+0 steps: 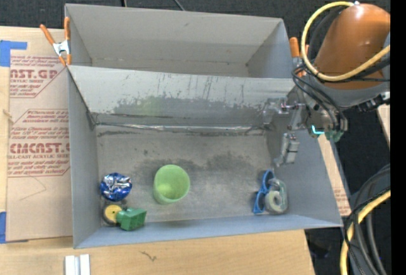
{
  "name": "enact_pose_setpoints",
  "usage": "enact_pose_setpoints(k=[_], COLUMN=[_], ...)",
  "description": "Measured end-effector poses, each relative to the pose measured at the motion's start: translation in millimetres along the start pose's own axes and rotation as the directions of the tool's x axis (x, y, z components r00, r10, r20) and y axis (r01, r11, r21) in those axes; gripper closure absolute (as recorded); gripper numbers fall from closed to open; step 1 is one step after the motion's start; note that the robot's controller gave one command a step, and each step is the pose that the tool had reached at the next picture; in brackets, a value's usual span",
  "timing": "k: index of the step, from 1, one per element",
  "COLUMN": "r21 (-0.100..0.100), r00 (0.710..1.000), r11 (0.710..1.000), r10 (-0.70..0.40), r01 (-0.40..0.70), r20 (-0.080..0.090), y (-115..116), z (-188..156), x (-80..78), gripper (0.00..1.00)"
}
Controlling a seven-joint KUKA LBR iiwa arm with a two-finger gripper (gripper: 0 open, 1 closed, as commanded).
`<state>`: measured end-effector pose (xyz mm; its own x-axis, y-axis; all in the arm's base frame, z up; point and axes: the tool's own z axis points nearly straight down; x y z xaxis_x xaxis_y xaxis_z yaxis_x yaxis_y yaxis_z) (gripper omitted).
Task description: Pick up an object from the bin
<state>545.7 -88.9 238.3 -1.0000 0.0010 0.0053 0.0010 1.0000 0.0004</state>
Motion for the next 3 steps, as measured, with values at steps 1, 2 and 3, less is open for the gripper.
enact_pose_setpoints(k=[1,2,3], r21=[0.002,0.005,0.005], r00=[0.892,0.862,0.817], r11=[0.892,0.862,0.817], r10=[-0.452,-0.507,-0.577], r01=[0.452,0.507,0.577], r20=[0.005,0.008,0.007], y=[-49,-40,-38], z=[170,138,130], x=[53.0,35.0,13.2], gripper=[0.00,0.00,0.00])
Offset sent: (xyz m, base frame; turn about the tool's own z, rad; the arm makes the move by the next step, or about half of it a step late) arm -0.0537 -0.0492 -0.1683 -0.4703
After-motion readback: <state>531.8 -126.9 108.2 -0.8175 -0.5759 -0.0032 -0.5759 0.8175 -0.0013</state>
